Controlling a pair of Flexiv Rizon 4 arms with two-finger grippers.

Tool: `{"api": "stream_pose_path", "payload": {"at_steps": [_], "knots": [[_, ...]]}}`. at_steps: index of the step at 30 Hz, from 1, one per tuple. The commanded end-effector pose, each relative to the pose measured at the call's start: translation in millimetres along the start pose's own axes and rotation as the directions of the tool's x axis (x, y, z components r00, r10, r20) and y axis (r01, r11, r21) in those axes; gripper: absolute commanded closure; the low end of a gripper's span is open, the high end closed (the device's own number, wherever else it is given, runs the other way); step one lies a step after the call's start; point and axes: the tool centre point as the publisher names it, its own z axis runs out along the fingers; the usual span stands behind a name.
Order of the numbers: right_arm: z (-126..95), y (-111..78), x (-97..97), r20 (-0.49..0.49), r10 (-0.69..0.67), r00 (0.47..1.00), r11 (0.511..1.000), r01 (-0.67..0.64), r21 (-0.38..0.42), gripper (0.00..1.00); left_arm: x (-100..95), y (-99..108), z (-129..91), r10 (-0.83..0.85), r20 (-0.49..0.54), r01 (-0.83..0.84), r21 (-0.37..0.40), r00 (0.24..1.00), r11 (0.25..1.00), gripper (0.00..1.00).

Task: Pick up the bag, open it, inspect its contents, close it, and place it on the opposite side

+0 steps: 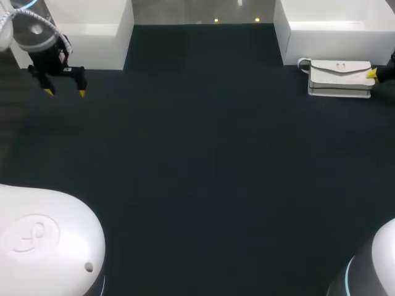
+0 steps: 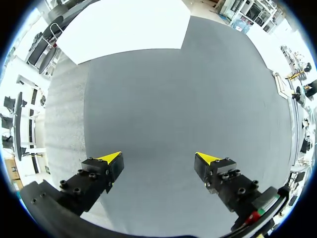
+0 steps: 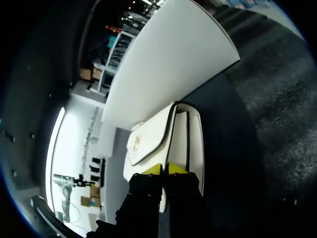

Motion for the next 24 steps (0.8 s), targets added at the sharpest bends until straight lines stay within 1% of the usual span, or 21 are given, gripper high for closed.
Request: {"api": "stream_pose_path", "payload": {"at_steps": [1,4,8,12,16,18,22,23,24], "knots": [[-1,7.4,-7.3,-0.037,0.014,0.999,0.819,0.01,0.574,1.0,3.1,-2,0,-0.006,0.014,0.006,-0.007,1.0,1.0,0.0],[2,6.6,-7.9,-0.014,0.007,1.0,0.798,0.003,0.602,1.0,5.9,-2,1,-0.007,0.017,0.007,-0.007,1.0,1.0,0.0],[6,8.3,-6.0,-0.004,0.003,1.0,0.785,0.0,0.62,1.0,9.9,0,0,-0.01,0.016,0.01,-0.005,1.0,1.0,0.0],[9,16.4,-8.6,-0.002,0.005,1.0,0.779,-0.002,0.627,1.0,12.1,1,-1,-0.016,0.02,0.017,-0.003,1.0,1.0,0.0],[10,18.2,-4.9,-0.009,0.004,1.0,0.772,0.002,0.636,1.0,13.5,3,-3,-0.025,0.031,0.025,0.002,0.999,1.0,0.0],[10,21.7,-6.7,-0.012,0.005,1.0,0.77,0.003,0.638,1.0,13.7,4,-4,-0.029,0.032,0.029,0.004,0.999,1.0,0.0],[10,22.2,-6.6,-0.012,0.003,1.0,0.76,0.006,0.65,1.0,14.5,6,-5,-0.037,0.033,0.037,0.008,0.999,0.999,0.0],[10,22.8,-6.7,-0.013,0.002,1.0,0.759,0.007,0.651,0.97,14.8,6,-6,-0.039,0.033,0.039,0.01,0.999,0.999,0.0],[10,23.0,-6.7,-0.014,0.001,1.0,0.758,0.008,0.652,0.8,15.3,7,-6,-0.04,0.033,0.04,0.01,0.999,0.999,0.0]]}}
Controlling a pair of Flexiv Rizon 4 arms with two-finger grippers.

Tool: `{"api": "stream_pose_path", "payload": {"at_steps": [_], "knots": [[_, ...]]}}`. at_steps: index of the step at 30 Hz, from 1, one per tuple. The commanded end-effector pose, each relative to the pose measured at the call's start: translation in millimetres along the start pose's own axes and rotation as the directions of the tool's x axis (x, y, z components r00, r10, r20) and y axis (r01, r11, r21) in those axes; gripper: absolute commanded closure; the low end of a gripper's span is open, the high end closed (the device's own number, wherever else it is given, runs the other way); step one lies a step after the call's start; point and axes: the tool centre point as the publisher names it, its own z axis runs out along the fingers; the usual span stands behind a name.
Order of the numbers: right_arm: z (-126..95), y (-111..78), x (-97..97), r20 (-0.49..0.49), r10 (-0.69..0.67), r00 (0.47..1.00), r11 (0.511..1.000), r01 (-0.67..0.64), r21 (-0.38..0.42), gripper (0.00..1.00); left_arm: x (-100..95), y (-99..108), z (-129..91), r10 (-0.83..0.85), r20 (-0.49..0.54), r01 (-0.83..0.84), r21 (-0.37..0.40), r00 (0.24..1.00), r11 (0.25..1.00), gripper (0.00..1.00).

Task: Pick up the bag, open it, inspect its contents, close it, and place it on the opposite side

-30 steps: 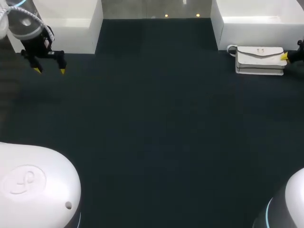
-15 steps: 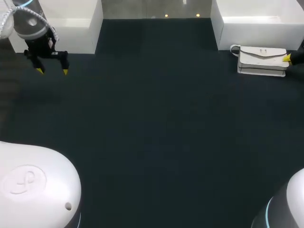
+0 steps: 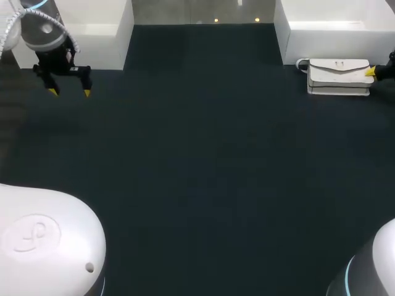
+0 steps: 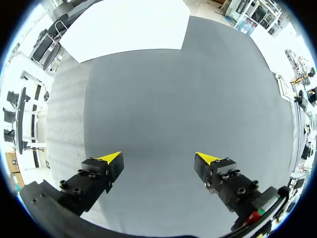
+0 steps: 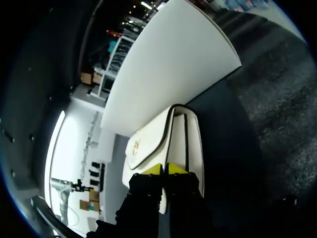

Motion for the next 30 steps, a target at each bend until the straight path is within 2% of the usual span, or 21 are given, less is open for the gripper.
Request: {"api": "stream_pose_path", "payload": {"at_steps": [1,2,3,9,18,19,21,22,24,25,26,30], "knots": [[1,10.1,-6.0,-0.016,0.005,1.0,0.728,0.008,0.686,0.62,1.7,6,-2,-0.003,0.003,0.003,0.009,1.0,1.0,0.0],[0,10.0,-6.4,-0.017,0.006,1.0,0.727,0.007,0.686,0.04,2.0,6,-2,-0.005,0.002,0.005,0.01,1.0,1.0,0.0],[0,9.4,-7.0,-0.016,0.008,1.0,0.727,0.005,0.687,0.0,2.1,7,-2,-0.006,0.001,0.006,0.01,1.0,1.0,0.0],[-6,-0.6,-7.2,0.001,0.017,1.0,0.738,-0.013,0.675,0.0,2.3,8,-2,-0.008,-0.003,0.008,0.013,1.0,1.0,0.0],[-33,-8.7,10.0,0.133,-0.053,0.99,0.775,-0.044,0.63,0.0,-0.1,9,-6,-0.002,-0.014,0.003,0.032,1.0,0.999,0.0],[-36,-9.5,11.0,0.179,-0.072,0.981,0.776,-0.057,0.628,0.0,-0.3,9,-6,-0.001,-0.015,0.002,0.034,1.0,0.999,0.0],[-39,-15.6,16.0,0.207,-0.098,0.973,0.778,-0.055,0.626,0.0,-0.4,9,-7,0.002,-0.019,-0.001,0.039,1.0,0.999,0.0],[-41,-18.6,17.8,0.265,-0.12,0.957,0.787,-0.071,0.613,0.0,-0.4,9,-7,0.003,-0.02,-0.002,0.04,1.0,0.999,0.0],[-44,-22.8,21.5,0.282,-0.14,0.949,0.788,-0.066,0.612,0.0,-0.4,9,-7,0.005,-0.022,-0.004,0.043,1.0,0.999,0.0],[-44,-25.7,24.0,0.333,-0.158,0.929,0.796,-0.08,0.601,0.0,-0.6,9,-7,0.006,-0.022,-0.005,0.045,1.0,0.999,0.0],[-45,-28.3,27.0,0.329,-0.163,0.93,0.795,-0.074,0.603,0.0,-0.9,9,-8,0.006,-0.023,-0.005,0.047,1.0,0.999,0.0],[-48,-36.8,38.1,0.424,-0.214,0.88,0.808,-0.084,0.583,0.0,-3.6,8,-9,-0.003,-0.022,0.004,0.058,1.0,0.998,0.0]]}}
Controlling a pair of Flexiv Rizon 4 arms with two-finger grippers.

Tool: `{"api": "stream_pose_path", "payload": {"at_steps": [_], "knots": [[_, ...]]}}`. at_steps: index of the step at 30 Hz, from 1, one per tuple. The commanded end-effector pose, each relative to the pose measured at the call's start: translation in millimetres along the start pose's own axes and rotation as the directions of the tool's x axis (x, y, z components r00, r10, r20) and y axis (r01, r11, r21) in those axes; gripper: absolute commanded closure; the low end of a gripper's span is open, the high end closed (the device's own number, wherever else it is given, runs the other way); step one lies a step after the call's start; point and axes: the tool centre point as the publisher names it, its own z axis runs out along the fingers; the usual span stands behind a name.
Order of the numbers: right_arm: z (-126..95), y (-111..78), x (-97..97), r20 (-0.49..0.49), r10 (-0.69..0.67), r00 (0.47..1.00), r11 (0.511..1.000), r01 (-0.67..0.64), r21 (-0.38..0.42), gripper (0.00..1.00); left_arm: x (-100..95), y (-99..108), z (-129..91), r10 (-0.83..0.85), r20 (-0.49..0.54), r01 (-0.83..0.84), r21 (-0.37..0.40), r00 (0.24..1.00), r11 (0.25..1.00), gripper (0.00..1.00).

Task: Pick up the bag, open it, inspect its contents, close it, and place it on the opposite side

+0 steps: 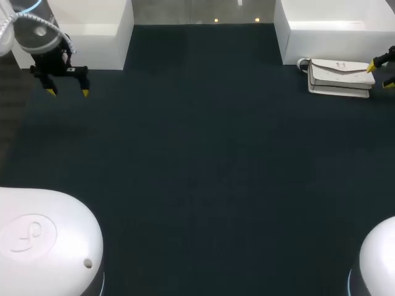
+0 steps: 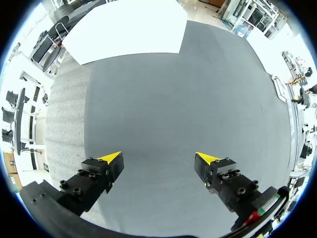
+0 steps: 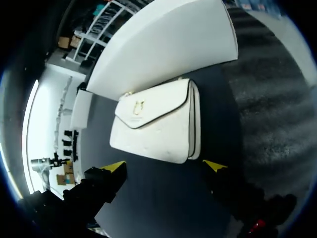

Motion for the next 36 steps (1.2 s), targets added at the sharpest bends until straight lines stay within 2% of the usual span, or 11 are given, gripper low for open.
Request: {"api": "stream_pose_path", "payload": {"at_steps": [1,7,17,24,32,36], "knots": [[-7,-1.5,17.3,0.205,-0.032,0.978,0.954,-0.031,0.297,0.0,-2.9,2,-2,-0.01,0.003,0.01,0.016,1.0,1.0,0.0],[-13,-16.5,36.1,0.287,-0.047,0.957,0.969,-0.027,0.246,0.0,-6.8,1,-5,-0.039,0.001,0.039,0.025,0.999,0.999,0.0],[-19,-43.9,65.1,0.39,-0.088,0.917,0.977,0.004,0.211,0.0,-7.1,-6,-6,-0.065,0.001,0.065,-0.013,0.998,0.998,0.0],[-16,-64.5,89.5,0.446,-0.104,0.889,0.983,0.022,0.184,0.0,-6.7,-8,-6,-0.064,-0.005,0.064,-0.03,0.998,0.998,0.0],[-12,-84.8,118.8,0.563,-0.123,0.817,0.987,0.044,0.153,0.0,-6.7,-8,-6,-0.064,-0.005,0.064,-0.03,0.998,0.998,0.0],[-11,-92.6,131.0,0.559,-0.128,0.819,0.989,0.063,0.135,0.0,-6.7,-8,-6,-0.064,-0.005,0.064,-0.03,0.998,0.998,0.0]]}}
